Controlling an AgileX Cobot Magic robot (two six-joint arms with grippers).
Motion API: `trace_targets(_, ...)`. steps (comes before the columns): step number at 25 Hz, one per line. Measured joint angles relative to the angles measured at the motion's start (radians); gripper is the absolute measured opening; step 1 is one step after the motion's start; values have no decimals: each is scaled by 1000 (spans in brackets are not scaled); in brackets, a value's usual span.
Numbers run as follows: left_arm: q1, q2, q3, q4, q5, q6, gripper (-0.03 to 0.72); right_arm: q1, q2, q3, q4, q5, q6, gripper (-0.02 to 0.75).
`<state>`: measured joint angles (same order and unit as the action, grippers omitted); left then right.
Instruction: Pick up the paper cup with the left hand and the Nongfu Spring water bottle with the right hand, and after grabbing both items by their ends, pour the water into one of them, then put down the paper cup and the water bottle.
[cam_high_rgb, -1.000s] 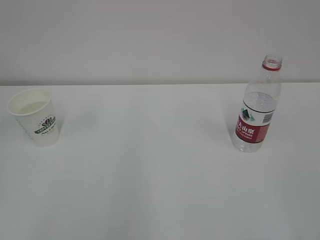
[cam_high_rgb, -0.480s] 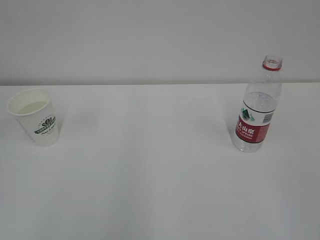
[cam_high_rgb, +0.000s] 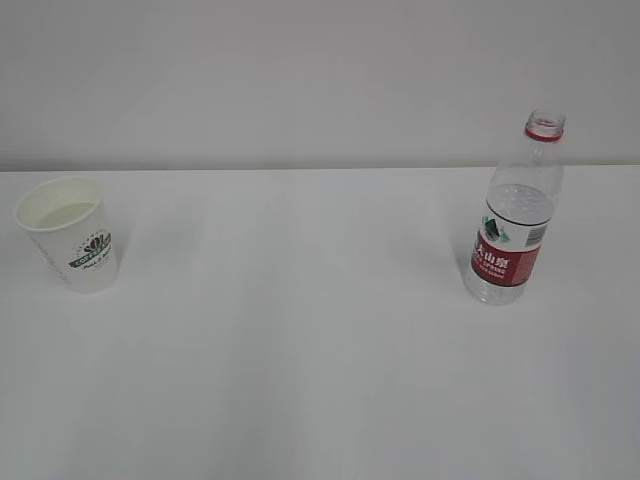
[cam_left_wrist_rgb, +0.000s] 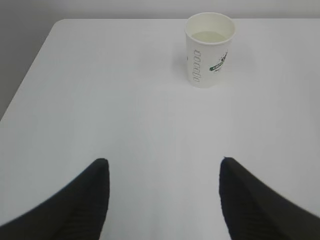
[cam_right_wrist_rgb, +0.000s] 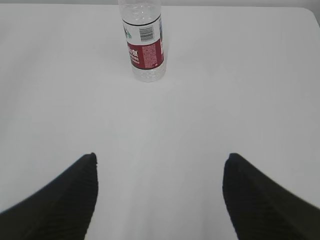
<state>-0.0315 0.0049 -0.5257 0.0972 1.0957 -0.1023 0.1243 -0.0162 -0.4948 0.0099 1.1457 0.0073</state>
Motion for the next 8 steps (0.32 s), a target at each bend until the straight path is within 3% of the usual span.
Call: trace_targets(8, 0, 0, 0, 0, 0, 0, 498, 0, 0, 0, 0, 0, 0, 587)
